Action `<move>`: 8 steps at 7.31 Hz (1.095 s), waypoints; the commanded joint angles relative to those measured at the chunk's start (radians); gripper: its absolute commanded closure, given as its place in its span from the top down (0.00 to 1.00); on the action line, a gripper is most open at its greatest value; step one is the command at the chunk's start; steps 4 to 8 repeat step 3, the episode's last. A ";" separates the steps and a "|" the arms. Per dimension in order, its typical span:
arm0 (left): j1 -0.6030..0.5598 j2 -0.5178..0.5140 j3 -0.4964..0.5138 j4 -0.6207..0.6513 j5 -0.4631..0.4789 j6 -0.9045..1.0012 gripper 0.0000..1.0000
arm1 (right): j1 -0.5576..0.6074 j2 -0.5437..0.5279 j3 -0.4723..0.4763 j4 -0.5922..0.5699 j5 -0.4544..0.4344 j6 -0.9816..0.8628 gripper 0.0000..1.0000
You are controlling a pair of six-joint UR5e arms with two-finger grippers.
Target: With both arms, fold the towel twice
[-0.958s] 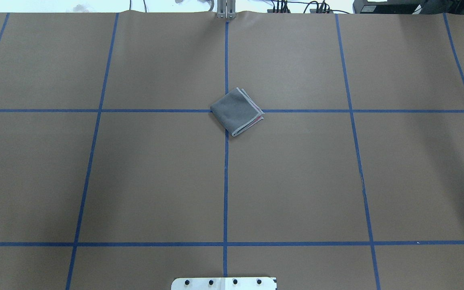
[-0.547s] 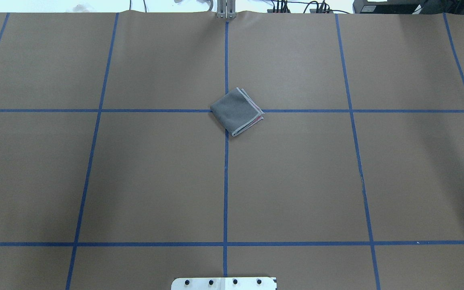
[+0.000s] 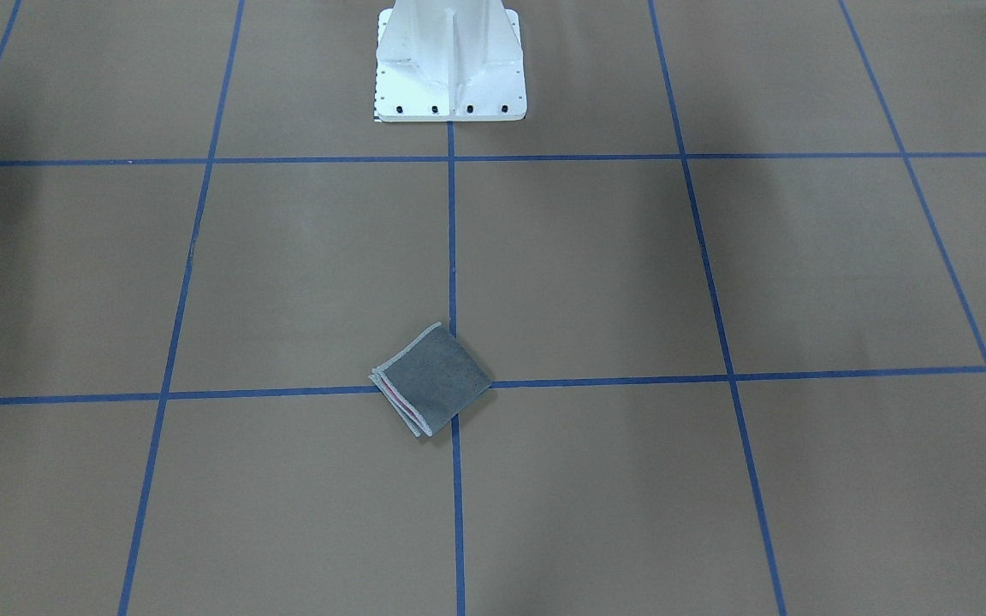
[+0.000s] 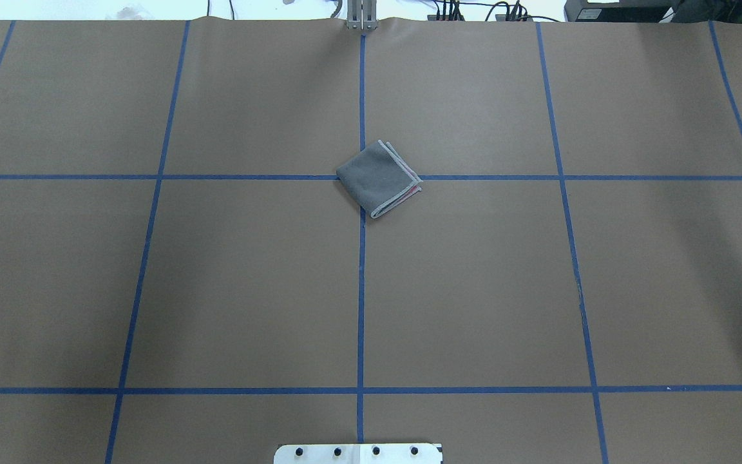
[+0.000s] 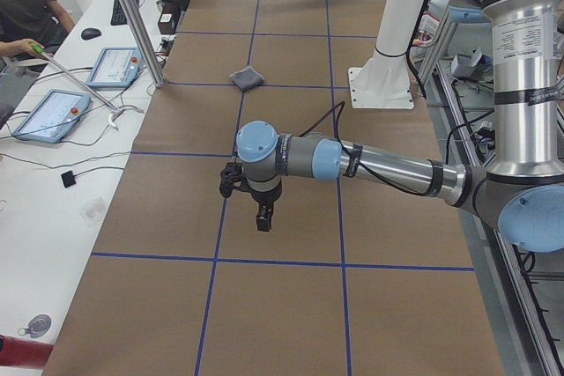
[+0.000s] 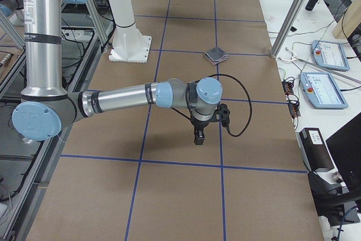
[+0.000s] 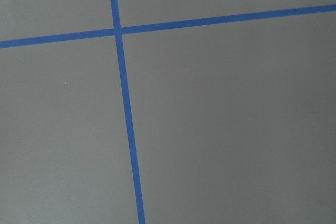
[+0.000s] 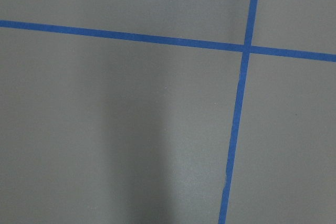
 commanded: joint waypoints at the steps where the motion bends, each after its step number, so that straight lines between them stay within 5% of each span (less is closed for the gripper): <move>1: 0.000 -0.001 -0.001 0.000 -0.001 0.000 1.00 | 0.001 -0.003 0.001 0.001 -0.004 -0.001 1.00; 8: 0.002 -0.016 0.002 0.003 0.000 -0.003 1.00 | -0.001 -0.003 0.008 0.001 -0.032 -0.002 1.00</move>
